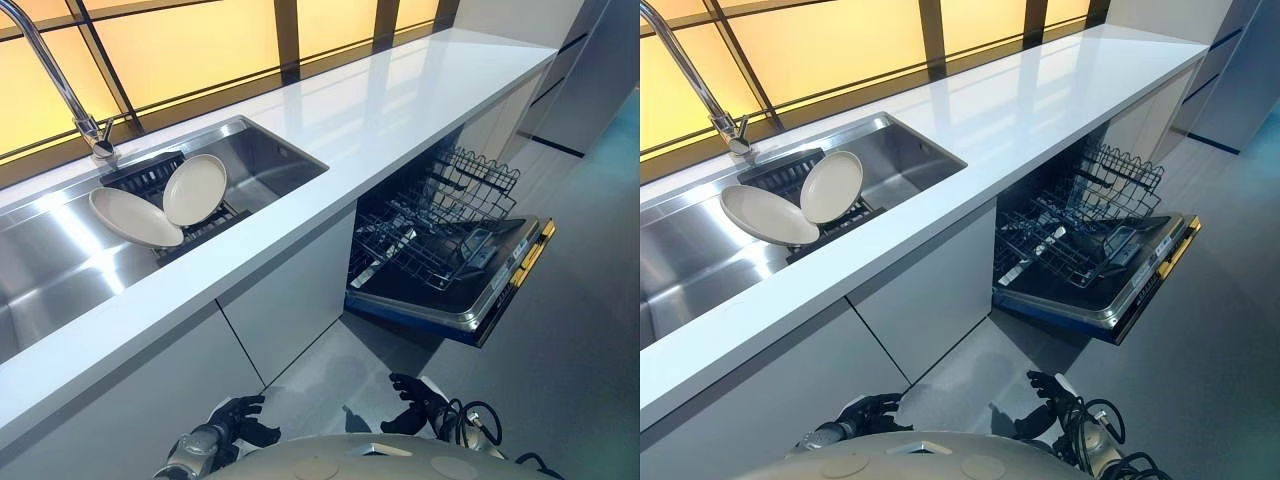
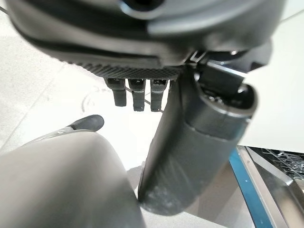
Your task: Pick up plates and place into dishwasher.
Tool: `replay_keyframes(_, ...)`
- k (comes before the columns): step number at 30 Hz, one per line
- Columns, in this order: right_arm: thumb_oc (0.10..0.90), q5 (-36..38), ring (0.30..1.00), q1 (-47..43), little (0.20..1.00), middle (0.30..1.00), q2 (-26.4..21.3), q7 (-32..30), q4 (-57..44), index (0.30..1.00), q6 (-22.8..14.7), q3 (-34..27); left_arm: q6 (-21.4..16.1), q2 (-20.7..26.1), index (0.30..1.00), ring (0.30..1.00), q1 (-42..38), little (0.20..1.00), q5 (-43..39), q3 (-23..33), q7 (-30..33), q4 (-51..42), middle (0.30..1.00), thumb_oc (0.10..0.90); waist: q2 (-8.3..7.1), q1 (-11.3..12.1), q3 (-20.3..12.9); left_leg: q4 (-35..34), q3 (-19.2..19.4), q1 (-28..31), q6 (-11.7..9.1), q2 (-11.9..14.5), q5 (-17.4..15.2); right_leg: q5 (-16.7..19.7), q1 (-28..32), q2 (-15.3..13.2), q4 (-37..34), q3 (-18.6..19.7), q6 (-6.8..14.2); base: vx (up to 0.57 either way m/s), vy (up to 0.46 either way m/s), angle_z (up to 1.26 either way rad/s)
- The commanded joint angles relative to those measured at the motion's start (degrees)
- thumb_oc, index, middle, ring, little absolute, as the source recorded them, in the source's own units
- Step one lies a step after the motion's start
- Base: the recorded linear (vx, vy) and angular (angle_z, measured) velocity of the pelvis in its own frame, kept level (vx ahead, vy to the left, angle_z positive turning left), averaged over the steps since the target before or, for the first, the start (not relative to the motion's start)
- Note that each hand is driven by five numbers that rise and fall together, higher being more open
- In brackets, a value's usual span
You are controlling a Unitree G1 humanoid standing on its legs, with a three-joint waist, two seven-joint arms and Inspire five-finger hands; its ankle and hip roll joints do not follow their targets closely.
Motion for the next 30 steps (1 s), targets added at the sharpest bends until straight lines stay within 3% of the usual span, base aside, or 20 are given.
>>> replay_keyframes(1,0.800,0.29,0.900,-5.56,0.900,0.900,0.66,-0.33,0.03,0.900,-2.47,-1.11,-0.85,-0.26,0.900,0.900,-3.59,0.900,0.42,-0.15,-1.01,3.20,0.900,0.800,-1.36,0.94,1.69,1.13,2.12,0.96,4.73,-5.21,-6.61,-2.87,0.92,0.68,1.80,-1.64,1.03,0.00,0.000,0.00)
replay_keyframes(8,0.800,-0.11,0.900,-5.59,0.900,0.900,1.08,-0.85,0.84,0.900,-2.89,-0.92,-1.30,-0.55,0.900,0.900,-3.72,0.900,0.17,-0.25,-0.48,3.48,0.900,0.800,-1.22,1.05,1.67,1.08,1.89,0.82,4.63,-5.21,-6.48,-2.85,0.73,0.67,1.92,-1.65,1.15,0.00,0.000,0.00)
replay_keyframes(14,0.800,-4.18,0.900,-4.71,0.900,0.900,1.57,-3.56,5.80,0.900,-7.77,-2.35,-4.78,-2.37,0.900,0.900,-3.26,0.900,-0.84,-0.02,-0.32,4.87,0.900,0.800,0.47,0.40,1.61,1.32,2.21,0.77,4.90,-5.58,-6.84,-3.27,0.47,0.36,2.22,-1.66,1.07,0.00,0.064,0.00)
replay_keyframes(19,0.800,-5.08,0.900,-4.36,0.900,0.900,0.40,-2.97,7.03,0.900,-9.73,-3.47,-7.45,-1.79,0.900,0.900,-3.54,0.900,-1.71,-0.14,-0.57,3.70,0.900,0.800,0.93,0.17,1.50,1.31,2.73,1.33,4.82,-5.52,-7.06,-3.53,0.98,0.23,2.19,-1.89,1.21,0.00,0.014,0.00)
replay_keyframes(27,0.800,-4.00,0.900,-4.81,0.900,0.900,0.45,-2.26,4.00,0.900,-7.73,-1.60,-11.27,-0.77,0.900,0.900,-6.47,0.900,1.79,-2.96,1.08,-0.43,0.900,0.800,0.66,-0.55,1.87,1.32,3.26,1.16,4.43,-5.14,-6.71,-3.43,0.54,0.52,2.52,-1.33,1.22,-0.01,-0.001,0.00)
replay_keyframes(30,0.800,-4.04,0.900,-5.32,0.900,0.900,-0.15,-1.93,2.62,0.900,-6.97,-0.50,-13.01,0.55,0.900,0.900,-8.36,0.900,3.82,-6.70,-1.22,-7.18,0.900,0.800,0.98,-0.98,2.48,1.21,3.55,1.00,4.34,-5.01,-6.63,-3.39,-0.01,0.70,2.83,-0.75,1.34,-0.06,0.015,-0.06)
